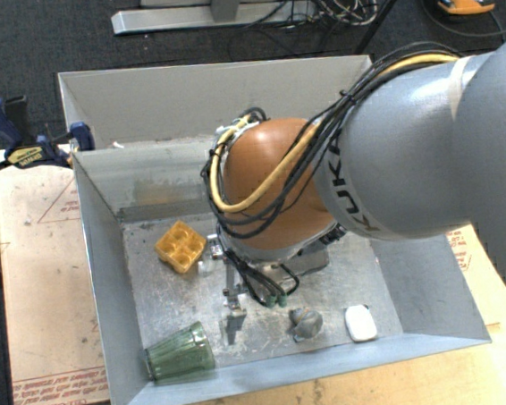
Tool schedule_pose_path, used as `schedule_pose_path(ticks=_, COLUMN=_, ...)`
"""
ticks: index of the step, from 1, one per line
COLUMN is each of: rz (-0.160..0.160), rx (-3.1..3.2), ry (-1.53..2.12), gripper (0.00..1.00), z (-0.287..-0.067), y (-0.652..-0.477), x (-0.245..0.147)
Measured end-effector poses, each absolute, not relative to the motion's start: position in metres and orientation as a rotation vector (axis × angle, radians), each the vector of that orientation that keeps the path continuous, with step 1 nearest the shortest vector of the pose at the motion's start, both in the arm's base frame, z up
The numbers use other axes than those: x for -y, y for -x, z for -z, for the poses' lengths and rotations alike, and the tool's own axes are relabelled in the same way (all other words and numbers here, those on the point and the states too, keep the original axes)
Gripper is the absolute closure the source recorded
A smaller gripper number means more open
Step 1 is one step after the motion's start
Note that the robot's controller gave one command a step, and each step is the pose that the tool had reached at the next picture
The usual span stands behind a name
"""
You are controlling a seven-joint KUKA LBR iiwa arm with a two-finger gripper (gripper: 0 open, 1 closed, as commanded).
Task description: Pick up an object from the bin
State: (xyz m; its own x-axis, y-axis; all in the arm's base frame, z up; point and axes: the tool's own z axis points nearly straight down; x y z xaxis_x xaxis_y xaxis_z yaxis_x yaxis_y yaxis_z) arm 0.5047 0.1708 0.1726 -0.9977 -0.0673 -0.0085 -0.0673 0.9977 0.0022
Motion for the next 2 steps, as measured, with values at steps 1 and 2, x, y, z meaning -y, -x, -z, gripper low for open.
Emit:
schedule_pose_path(ticks=1, rz=-0.001, rx=-3.125, ry=0.34, gripper=0.0, z=-0.142, y=-0.492, x=-0.169)
schedule_pose_path(ticks=2, rz=0.0, rx=-3.111, ry=0.433, gripper=0.0, z=-0.131, y=-0.49, x=-0.2)
